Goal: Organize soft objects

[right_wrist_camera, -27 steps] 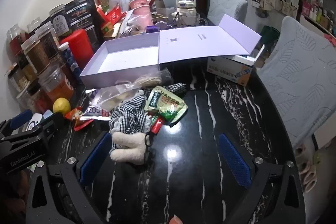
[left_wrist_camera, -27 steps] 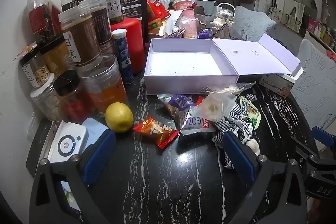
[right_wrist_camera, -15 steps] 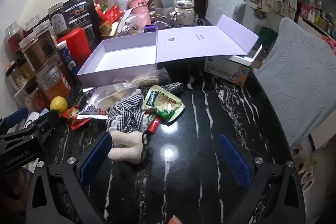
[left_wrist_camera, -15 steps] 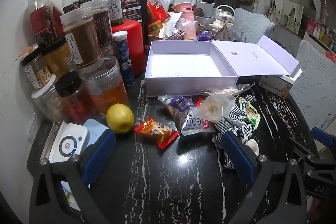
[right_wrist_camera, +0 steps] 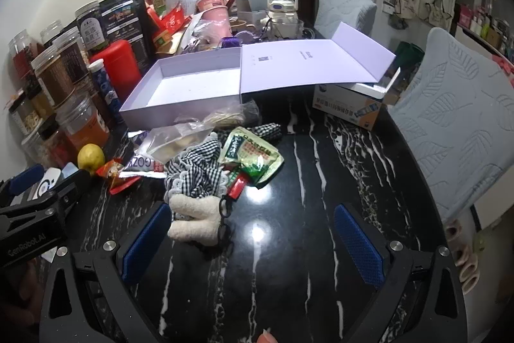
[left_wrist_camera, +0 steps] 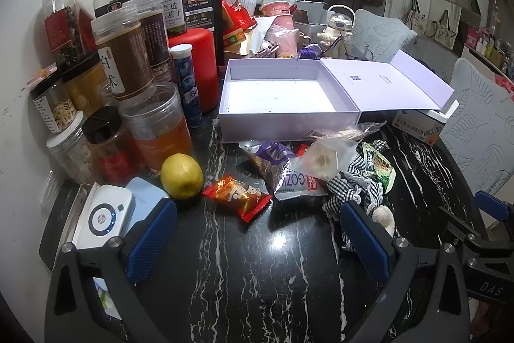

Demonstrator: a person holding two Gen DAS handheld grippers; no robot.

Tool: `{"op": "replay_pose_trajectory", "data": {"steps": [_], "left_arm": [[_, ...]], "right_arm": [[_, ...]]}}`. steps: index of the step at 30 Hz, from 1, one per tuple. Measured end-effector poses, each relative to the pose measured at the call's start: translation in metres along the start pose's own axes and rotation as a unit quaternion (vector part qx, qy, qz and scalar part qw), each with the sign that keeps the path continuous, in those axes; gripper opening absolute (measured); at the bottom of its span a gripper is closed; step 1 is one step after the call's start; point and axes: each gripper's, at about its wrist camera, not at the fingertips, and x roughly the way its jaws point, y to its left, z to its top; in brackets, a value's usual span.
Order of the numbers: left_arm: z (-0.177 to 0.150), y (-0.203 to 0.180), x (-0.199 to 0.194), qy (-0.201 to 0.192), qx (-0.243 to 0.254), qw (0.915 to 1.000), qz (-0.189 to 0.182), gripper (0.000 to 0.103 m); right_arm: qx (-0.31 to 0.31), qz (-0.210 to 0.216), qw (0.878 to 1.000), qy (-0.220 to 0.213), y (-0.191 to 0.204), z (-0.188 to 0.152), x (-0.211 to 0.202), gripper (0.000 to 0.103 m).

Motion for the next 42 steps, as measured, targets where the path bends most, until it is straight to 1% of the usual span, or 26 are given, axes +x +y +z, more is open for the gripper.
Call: {"op": "replay_pose_trajectory", "data": {"steps": [21,32,42], "left_arm": [[-0.0017,-0.0003,-0.0008,0.000,0.004,1.0000,-0.007,0.103],[-0.0057,-0.0003,0.0036,0.014,0.001,0.9998,-0.010,0.103],[-0.0060,-0.0008,0.0052,0.018,0.002,0.9998,-0.007,0.103]], "right_arm": [[-0.007,-0.005,1.000,-0.001,0.0054,-0.0030,-0.0027,0.103],[-0.004,-0.003,1.000,0.006,0.0044,-0.0058,-0.0012,0.103],[0.000,-0.002,1.000,0.010,0.0026,-0.0070,0.0008,0.103]]}}
